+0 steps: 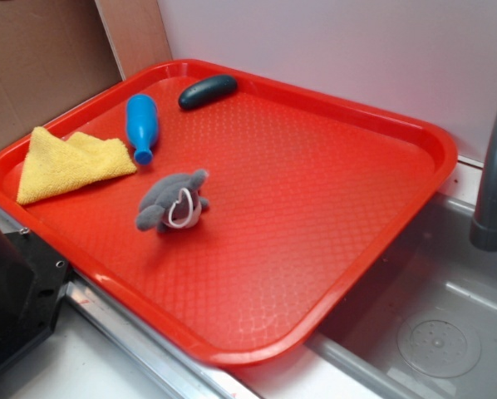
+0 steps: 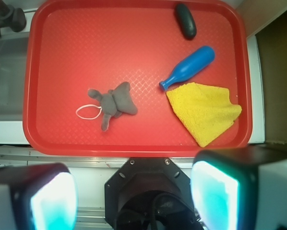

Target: Grab the blue bottle.

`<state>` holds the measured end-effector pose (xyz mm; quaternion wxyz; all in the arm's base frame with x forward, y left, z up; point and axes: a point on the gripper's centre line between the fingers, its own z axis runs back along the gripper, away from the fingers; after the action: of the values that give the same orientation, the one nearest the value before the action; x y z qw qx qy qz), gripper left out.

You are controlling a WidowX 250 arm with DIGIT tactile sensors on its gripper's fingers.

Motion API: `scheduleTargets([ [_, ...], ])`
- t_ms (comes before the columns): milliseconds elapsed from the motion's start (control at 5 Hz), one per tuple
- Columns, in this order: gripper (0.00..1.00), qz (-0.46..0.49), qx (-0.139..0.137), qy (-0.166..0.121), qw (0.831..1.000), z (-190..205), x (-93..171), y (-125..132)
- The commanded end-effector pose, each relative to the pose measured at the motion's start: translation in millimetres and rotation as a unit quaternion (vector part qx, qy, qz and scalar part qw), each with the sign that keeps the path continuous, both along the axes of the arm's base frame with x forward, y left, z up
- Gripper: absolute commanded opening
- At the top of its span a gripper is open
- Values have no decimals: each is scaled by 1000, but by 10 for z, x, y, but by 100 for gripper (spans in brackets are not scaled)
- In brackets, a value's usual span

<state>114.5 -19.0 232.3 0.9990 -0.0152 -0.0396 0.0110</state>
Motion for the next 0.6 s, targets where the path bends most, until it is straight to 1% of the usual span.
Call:
scheduleTargets([
  [0,100,192,-8,-39,981,-282,367,274],
  [200,100,311,-34,-79,946,-557,561,521],
  [400,100,379,-29,-92,920,-790,704,697],
])
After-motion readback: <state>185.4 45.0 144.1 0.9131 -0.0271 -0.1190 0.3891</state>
